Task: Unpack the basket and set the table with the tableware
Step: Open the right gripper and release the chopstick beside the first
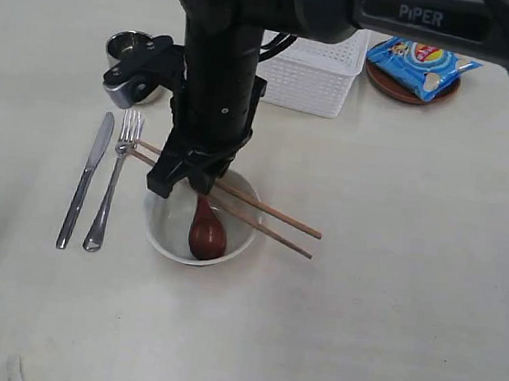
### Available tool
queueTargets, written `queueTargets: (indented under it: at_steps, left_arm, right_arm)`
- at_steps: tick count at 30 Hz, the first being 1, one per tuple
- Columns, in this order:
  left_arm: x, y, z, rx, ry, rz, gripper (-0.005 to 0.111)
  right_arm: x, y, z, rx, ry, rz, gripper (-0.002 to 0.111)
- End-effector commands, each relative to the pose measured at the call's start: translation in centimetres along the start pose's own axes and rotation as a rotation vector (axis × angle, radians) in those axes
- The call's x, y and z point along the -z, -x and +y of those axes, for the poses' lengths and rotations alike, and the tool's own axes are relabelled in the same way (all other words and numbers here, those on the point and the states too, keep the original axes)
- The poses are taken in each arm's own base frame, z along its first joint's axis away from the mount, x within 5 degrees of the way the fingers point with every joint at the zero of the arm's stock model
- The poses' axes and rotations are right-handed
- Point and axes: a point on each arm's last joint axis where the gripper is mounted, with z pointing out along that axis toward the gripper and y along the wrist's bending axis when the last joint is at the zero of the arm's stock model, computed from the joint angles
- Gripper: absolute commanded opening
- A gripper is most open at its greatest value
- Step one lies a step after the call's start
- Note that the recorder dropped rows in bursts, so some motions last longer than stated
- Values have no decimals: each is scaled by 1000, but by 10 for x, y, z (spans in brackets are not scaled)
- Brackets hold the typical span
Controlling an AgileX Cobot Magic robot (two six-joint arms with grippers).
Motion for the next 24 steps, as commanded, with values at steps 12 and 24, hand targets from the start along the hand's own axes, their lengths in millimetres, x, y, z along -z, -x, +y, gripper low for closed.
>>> queueTargets:
  at_steps: [12, 24]
  left_arm:
    - [0, 0, 0, 3, -2, -7, 0]
    - [0, 0, 0, 3, -2, -7, 0]
  right_arm:
    - [20, -5, 8, 8, 46, -4, 30]
    - [9, -16, 22, -20, 188, 25, 0]
